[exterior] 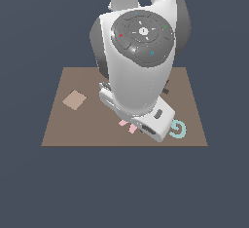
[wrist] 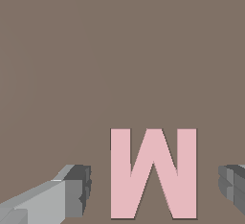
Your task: Insert a designated object into the corresponding slot on a board.
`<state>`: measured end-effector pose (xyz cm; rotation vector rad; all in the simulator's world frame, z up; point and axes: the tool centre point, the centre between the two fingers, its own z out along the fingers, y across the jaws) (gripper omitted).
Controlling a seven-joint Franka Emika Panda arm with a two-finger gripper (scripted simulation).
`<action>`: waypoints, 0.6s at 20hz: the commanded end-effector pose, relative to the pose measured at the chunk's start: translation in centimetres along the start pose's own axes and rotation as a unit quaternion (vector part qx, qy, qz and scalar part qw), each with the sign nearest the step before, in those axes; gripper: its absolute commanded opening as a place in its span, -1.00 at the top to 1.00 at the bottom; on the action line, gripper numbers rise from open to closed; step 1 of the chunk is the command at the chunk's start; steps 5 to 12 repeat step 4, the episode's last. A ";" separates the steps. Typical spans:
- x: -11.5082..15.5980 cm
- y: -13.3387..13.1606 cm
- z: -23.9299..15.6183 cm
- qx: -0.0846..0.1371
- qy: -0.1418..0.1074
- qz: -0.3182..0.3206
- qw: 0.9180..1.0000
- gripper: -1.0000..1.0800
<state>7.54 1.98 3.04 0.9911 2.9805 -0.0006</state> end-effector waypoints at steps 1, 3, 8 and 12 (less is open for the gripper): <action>0.0 0.0 0.0 0.000 0.000 0.000 1.000 -0.92; 0.0 0.0 0.0 0.000 0.000 0.000 1.000 -0.92; 0.0 0.0 0.0 0.000 0.000 0.000 1.000 -0.92; 0.0 0.0 0.0 0.000 0.000 0.000 1.000 -0.92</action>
